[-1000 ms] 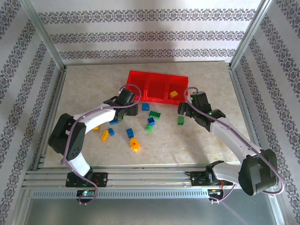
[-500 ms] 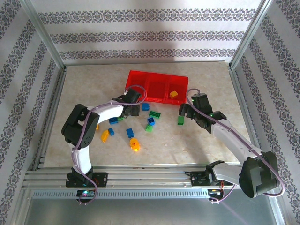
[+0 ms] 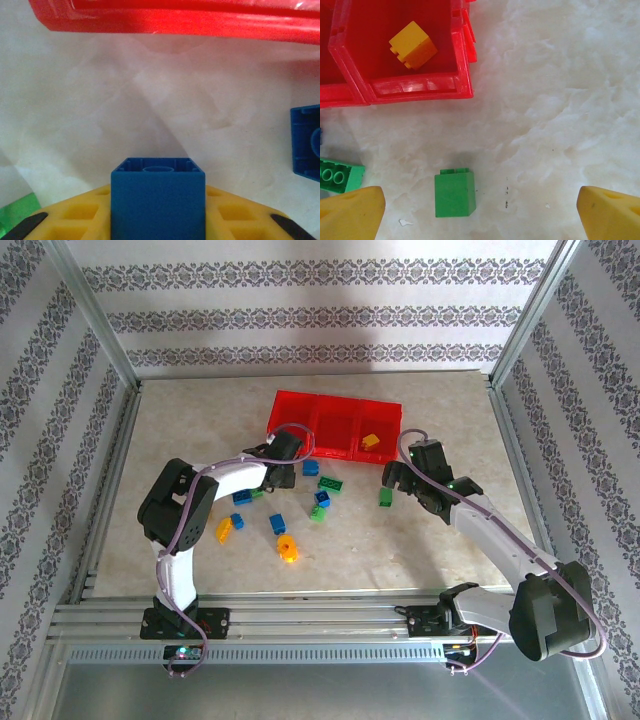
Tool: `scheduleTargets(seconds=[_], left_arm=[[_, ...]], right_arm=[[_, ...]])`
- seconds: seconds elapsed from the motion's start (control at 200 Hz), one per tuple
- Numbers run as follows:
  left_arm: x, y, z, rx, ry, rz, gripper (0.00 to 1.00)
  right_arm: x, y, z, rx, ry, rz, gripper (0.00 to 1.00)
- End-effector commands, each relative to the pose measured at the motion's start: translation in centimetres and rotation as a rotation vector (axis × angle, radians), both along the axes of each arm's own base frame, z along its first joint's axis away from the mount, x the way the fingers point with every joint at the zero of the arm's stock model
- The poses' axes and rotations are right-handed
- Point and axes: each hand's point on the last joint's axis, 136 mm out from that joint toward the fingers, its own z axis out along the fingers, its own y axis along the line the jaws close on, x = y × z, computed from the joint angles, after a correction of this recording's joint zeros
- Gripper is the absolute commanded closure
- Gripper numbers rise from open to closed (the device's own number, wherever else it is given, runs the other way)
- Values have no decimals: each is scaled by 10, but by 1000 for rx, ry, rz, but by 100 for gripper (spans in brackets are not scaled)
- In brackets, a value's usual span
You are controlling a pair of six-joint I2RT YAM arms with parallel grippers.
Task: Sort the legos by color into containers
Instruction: Pick up the lego from the center of the table, then place the lego in the container.
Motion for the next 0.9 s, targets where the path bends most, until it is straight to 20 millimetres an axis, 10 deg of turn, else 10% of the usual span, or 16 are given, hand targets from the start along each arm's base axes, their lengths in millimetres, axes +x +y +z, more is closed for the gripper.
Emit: scheduleTargets(seconds=[0.0, 0.515, 0.894], left_arm=[[-1, 1, 1, 20, -2, 4, 70], [28, -51, 107, -136, -207, -106, 76], [84, -129, 115, -88, -263, -258, 75]], right_arm=[[-1, -4, -1, 7, -3, -18, 2], [-10, -9, -14, 36, 23, -79, 2], [-19, -14, -16, 47, 23, -111, 2]])
